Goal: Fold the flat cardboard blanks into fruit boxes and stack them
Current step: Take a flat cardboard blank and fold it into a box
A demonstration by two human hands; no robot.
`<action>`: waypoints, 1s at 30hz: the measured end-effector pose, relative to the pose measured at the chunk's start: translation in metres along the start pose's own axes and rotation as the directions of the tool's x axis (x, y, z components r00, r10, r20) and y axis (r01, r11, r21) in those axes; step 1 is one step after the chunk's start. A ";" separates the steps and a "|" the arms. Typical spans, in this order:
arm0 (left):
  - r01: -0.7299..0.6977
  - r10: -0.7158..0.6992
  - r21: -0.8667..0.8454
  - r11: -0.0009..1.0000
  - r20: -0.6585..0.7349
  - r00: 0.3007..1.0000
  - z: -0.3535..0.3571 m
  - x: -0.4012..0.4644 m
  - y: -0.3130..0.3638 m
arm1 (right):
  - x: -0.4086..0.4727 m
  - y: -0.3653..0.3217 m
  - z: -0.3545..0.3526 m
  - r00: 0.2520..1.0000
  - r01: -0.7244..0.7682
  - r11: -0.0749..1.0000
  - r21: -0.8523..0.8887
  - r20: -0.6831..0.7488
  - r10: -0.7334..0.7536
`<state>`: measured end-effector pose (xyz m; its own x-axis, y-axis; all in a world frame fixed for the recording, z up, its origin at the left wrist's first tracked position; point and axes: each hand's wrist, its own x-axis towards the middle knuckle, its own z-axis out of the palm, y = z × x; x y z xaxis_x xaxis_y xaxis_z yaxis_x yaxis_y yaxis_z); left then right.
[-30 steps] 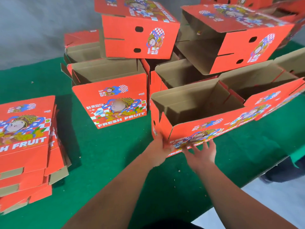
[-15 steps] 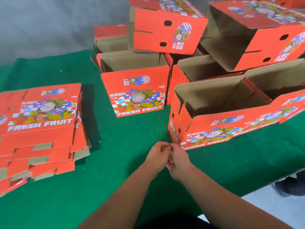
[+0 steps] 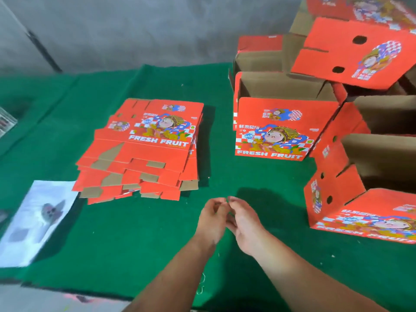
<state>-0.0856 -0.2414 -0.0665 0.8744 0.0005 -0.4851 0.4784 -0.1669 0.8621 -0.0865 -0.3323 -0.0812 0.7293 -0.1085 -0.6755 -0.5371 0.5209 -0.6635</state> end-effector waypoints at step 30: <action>-0.250 0.168 0.476 0.843 0.209 0.963 -0.234 0.146 0.022 | 0.102 -0.011 0.237 0.949 -0.125 0.963 -0.238 -0.312 0.046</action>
<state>0.0715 -0.0146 -0.0842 0.9061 -0.2333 -0.3528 0.1462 -0.6099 0.7788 0.0944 -0.1489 -0.0670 0.5351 -0.3427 -0.7722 -0.7095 0.3138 -0.6309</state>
